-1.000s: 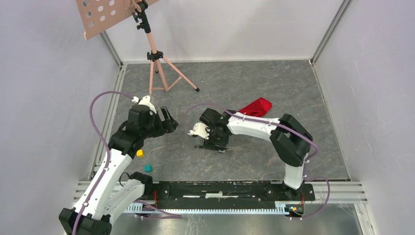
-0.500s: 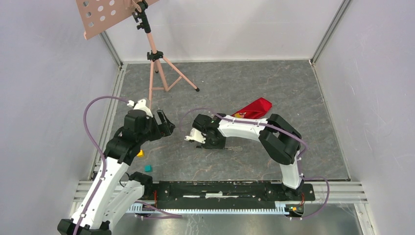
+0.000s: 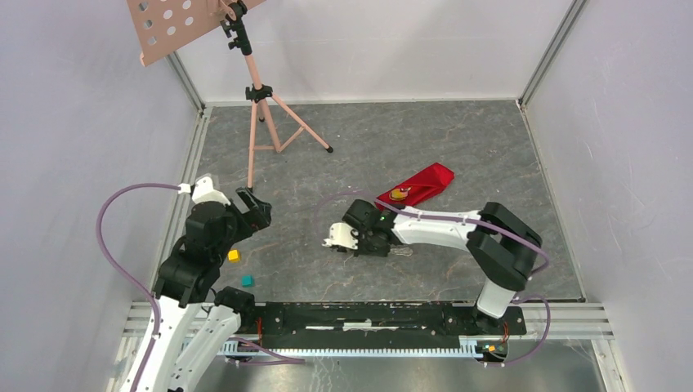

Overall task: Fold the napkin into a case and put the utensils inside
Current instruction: Pass from the left arm to the right

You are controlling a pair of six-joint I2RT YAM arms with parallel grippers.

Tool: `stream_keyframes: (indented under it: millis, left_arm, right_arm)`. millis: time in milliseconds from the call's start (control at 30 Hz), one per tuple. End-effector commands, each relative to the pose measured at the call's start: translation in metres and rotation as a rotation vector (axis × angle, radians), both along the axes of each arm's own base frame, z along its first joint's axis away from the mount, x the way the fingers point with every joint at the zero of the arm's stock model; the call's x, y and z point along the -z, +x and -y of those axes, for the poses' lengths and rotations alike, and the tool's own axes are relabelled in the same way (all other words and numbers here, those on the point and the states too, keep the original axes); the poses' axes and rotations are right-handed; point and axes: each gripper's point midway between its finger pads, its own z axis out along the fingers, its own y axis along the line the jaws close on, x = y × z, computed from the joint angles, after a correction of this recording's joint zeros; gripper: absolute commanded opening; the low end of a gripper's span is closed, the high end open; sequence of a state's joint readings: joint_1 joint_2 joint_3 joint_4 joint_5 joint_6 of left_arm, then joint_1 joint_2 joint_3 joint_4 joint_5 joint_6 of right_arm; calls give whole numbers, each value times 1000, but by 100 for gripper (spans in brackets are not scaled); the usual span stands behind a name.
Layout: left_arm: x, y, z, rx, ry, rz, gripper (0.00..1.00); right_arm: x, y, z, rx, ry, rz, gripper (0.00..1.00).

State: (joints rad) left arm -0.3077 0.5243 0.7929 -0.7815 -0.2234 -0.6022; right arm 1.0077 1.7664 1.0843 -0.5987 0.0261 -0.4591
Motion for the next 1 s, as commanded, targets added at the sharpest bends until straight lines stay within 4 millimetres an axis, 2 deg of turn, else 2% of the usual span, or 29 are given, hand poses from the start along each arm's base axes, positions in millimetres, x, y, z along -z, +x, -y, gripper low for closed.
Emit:
stream_keyframes:
  millis: [0,33,100,233,333,400,467,533,700,800,967]
  left_arm:
    - [-13,8,-3,-95,-94,44,100]
    - [-9,10,6,-60,-115,24,100]
    - [4,19,38,89,-161,-27,100]
    - [28,18,117,492,-339,-191,100]
    - [49,12,152,670,-478,-320,99]
    - [52,1,171,809,-588,-389,99]
    - [58,-7,183,898,-663,-446,98]
    - [69,-15,190,949,-638,-511,98]
    - [82,-26,210,1017,-583,-557,96]
    - [91,-28,218,1029,-557,-599,86]
    - [100,-35,231,1062,-533,-643,60]
  right_arm:
    - [-26,5,-9,-81,142,99,1]
    - [-29,3,-6,-91,156,113,0]
    - [-37,2,-3,-112,188,146,1]
    - [-49,0,3,-139,235,196,1]
    - [-60,-1,5,-149,283,238,1]
    - [-64,-5,3,-160,319,237,0]
    - [-66,-6,3,-161,333,243,1]
    - [-66,-6,3,-161,333,243,0]
    - [-65,-8,2,-169,337,233,0]
    - [-68,-8,1,-168,350,240,0]
    - [-69,-9,1,-172,353,237,0]
